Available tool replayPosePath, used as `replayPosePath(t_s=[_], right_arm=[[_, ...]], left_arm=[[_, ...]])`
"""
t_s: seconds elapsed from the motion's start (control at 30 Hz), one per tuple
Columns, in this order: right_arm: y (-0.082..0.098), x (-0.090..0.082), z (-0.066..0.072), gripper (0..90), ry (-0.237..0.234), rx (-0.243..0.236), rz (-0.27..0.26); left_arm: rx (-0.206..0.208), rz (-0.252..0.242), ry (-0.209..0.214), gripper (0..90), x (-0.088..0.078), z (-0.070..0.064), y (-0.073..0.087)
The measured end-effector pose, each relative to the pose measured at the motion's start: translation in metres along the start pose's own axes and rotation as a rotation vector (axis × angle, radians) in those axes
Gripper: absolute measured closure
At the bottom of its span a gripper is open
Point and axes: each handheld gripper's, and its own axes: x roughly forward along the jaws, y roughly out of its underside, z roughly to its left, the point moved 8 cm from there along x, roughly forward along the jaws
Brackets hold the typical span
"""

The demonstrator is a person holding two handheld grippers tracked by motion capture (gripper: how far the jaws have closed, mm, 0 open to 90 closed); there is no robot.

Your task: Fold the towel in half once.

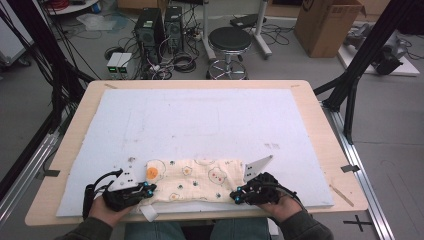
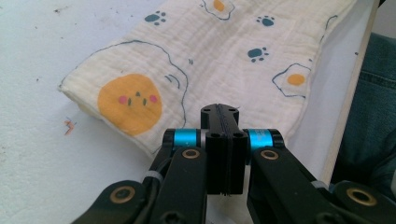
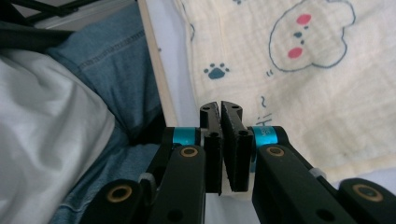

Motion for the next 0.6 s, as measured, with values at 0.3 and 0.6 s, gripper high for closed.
replayPosePath(t_s=[0.3, 0.6], right_arm=[[0.003, -0.002, -0.004, 63.2, -0.013, 0.038, -0.058], [-0.015, -0.017, -0.018, 61.4, 0.036, 0.080, -0.148]], left_arm=[[-0.031, -0.031, 0.018, 63.5, -0.008, 0.000, -0.001], [-0.032, -0.075, 0.037, 65.3, -0.007, -0.004, -0.017]])
